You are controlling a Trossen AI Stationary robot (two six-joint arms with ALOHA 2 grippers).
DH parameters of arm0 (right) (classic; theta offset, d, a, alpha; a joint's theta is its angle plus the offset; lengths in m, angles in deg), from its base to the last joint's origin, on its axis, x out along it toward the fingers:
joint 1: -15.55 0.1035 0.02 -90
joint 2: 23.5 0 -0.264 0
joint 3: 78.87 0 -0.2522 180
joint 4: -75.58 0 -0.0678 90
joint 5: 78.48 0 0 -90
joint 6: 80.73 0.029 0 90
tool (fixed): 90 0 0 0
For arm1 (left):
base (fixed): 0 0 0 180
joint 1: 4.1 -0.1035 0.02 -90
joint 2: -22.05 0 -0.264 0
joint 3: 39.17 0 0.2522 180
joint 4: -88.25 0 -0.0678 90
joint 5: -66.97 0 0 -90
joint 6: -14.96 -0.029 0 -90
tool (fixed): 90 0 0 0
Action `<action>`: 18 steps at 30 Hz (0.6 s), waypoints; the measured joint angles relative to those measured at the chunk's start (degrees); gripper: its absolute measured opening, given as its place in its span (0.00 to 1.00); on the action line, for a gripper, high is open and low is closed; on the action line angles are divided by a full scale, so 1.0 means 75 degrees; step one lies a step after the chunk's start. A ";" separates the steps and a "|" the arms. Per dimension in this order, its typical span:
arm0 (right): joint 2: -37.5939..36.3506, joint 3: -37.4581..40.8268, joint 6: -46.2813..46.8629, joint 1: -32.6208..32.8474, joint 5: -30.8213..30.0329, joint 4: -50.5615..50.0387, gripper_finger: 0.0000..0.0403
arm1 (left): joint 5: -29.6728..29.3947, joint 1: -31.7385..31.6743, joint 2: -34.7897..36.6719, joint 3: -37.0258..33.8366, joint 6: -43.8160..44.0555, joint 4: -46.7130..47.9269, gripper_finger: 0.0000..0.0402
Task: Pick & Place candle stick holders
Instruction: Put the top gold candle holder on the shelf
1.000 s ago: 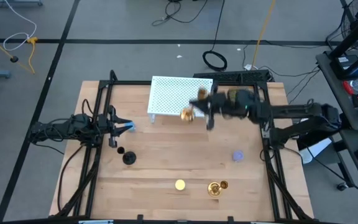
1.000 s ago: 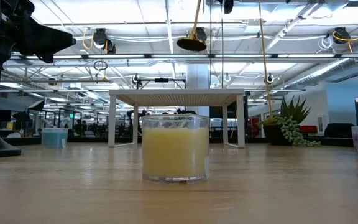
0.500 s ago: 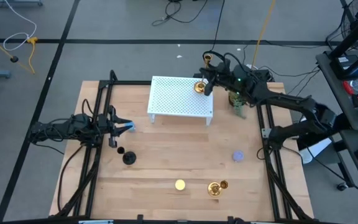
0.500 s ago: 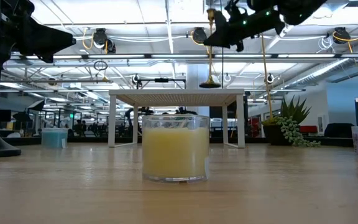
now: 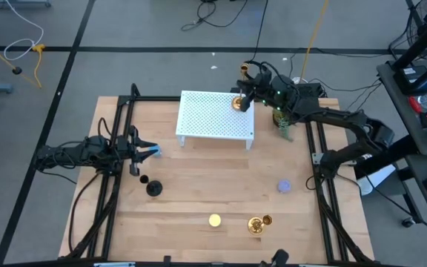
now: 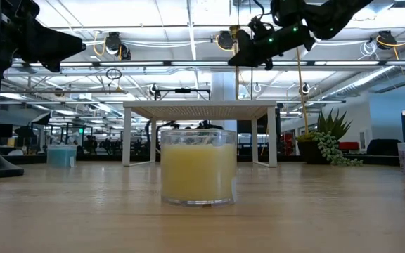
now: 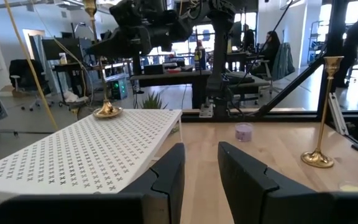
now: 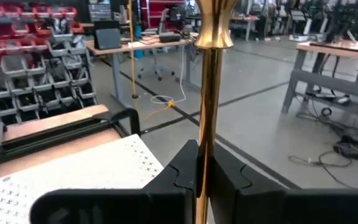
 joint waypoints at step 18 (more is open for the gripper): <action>0.0001 0.0000 -0.0121 -0.0049 -0.0012 -0.0106 0.24 | -0.0021 -0.0001 0.0000 -0.0003 0.0031 0.0737 0.26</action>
